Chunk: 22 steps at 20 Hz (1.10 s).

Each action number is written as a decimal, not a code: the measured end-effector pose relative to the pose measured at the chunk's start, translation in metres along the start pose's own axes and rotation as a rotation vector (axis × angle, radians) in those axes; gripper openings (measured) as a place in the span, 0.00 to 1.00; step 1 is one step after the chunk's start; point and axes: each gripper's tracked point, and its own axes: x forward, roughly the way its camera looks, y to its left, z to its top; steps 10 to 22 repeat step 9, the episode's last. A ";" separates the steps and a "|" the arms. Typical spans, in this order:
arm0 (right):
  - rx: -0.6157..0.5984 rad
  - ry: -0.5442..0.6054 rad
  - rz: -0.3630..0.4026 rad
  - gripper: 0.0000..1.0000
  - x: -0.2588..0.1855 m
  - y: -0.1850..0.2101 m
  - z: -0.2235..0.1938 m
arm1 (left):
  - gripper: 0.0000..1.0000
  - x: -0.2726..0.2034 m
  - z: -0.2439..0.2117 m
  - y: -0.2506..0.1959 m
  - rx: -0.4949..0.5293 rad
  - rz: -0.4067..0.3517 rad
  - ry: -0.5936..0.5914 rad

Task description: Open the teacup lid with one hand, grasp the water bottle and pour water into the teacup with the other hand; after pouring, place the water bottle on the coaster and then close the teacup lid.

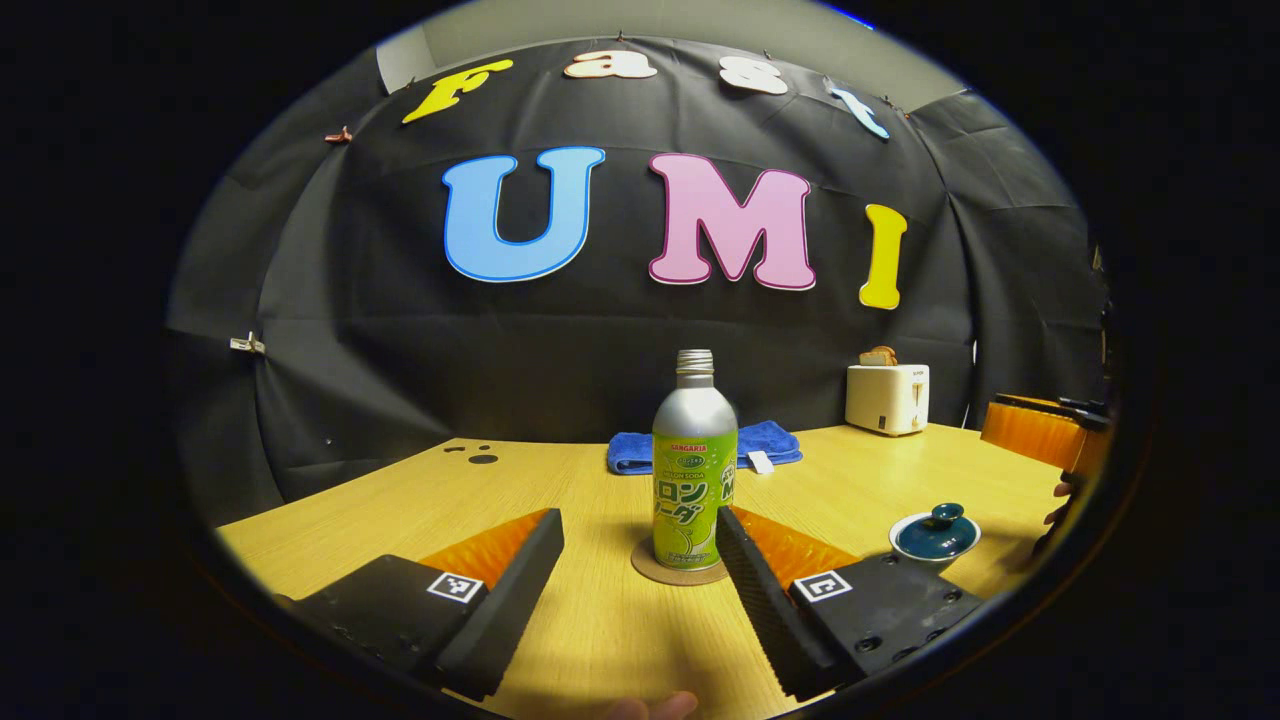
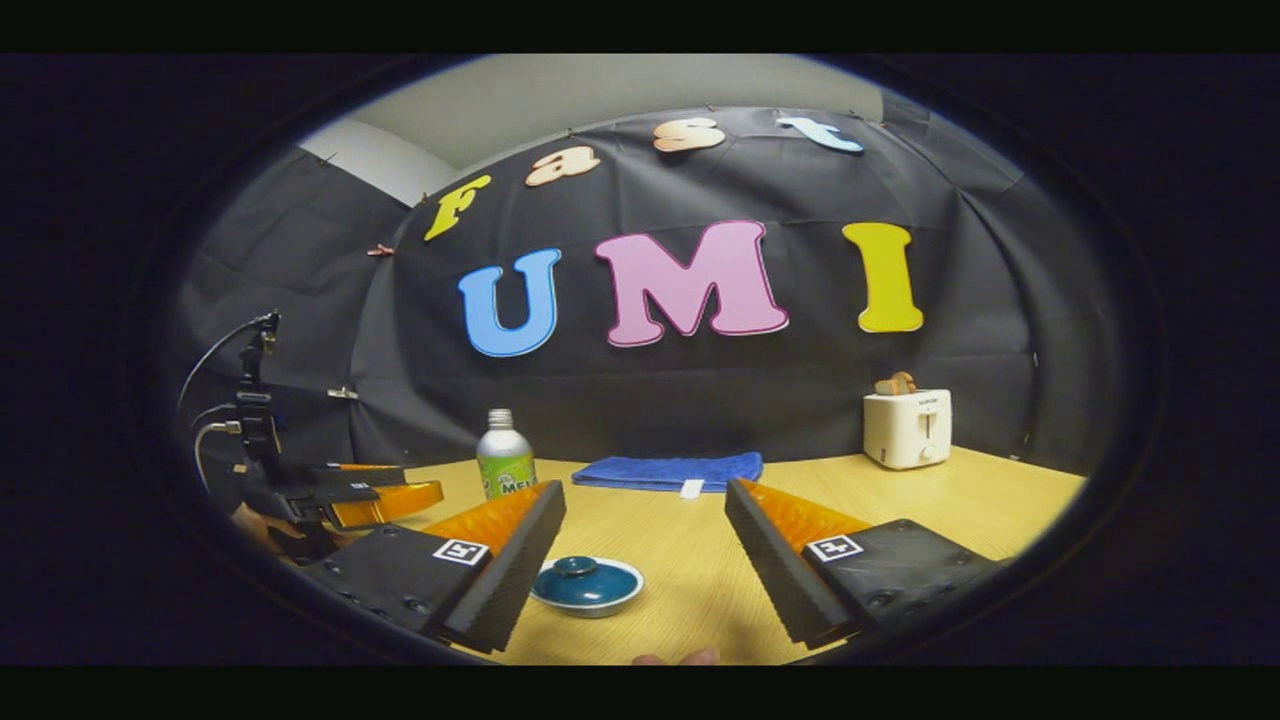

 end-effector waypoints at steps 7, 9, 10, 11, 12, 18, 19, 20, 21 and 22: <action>-0.018 0.002 0.006 0.99 0.000 0.002 0.000 | 0.97 0.000 0.000 0.001 0.000 0.000 0.000; -0.018 0.004 0.003 0.99 0.000 0.000 -0.001 | 0.97 0.000 0.001 0.000 0.000 0.000 0.000; -0.018 0.004 0.003 0.99 0.000 0.000 -0.001 | 0.97 0.000 0.001 0.000 0.000 0.000 0.000; -0.018 0.004 0.003 0.99 0.000 0.000 -0.001 | 0.97 0.000 0.001 0.000 0.000 0.000 0.000; -0.018 0.004 0.003 0.99 0.000 0.000 -0.001 | 0.97 0.000 0.001 0.000 0.000 0.000 0.000; -0.018 0.004 0.003 0.99 0.000 0.000 -0.001 | 0.97 0.000 0.001 0.000 0.000 0.000 0.000; -0.018 0.004 0.003 0.99 0.000 0.000 -0.001 | 0.97 0.000 0.001 0.000 0.000 0.000 0.000; -0.018 0.004 0.003 0.99 0.000 0.000 -0.001 | 0.97 0.000 0.001 0.000 0.000 0.000 0.000; -0.018 0.004 0.003 0.99 0.000 0.000 -0.001 | 0.97 0.000 0.001 0.000 0.000 0.000 0.000; -0.018 0.004 0.003 0.99 0.000 0.000 -0.001 | 0.97 0.000 0.001 0.000 0.000 0.000 0.000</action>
